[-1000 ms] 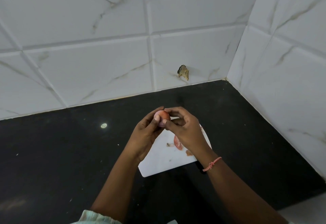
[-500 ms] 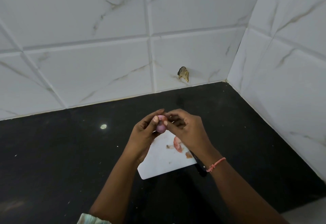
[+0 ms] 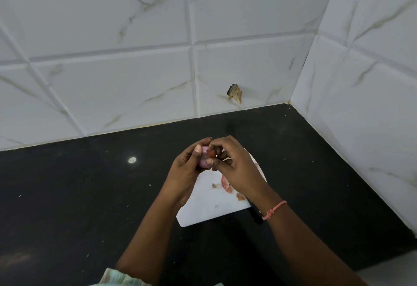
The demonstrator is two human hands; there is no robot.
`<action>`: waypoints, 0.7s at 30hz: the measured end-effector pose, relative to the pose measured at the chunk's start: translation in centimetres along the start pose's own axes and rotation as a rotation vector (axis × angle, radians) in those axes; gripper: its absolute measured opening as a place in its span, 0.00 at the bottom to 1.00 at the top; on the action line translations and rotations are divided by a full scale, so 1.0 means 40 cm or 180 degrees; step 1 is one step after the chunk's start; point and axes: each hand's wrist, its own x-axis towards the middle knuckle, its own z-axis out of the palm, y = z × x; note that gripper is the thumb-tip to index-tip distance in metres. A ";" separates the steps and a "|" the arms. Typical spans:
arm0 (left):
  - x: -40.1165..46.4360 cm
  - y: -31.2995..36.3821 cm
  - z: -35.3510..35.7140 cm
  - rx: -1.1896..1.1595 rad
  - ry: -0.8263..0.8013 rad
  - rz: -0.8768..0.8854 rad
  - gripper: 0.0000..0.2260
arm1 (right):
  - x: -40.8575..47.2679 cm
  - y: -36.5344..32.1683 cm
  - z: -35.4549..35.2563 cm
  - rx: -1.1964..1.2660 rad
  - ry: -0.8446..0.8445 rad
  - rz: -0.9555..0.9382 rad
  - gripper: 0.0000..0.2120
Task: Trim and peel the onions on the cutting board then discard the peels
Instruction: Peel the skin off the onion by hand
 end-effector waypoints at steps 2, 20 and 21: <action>0.000 0.003 -0.001 0.0121 0.0002 0.0038 0.16 | 0.000 0.001 0.000 0.0049 -0.0007 -0.0011 0.14; -0.003 0.012 0.005 0.0067 0.0224 -0.0107 0.14 | -0.003 -0.004 0.025 0.0204 0.0336 0.0064 0.07; -0.003 0.010 0.004 0.0065 0.0219 -0.0119 0.14 | -0.004 -0.005 0.027 0.0247 0.0375 0.0092 0.05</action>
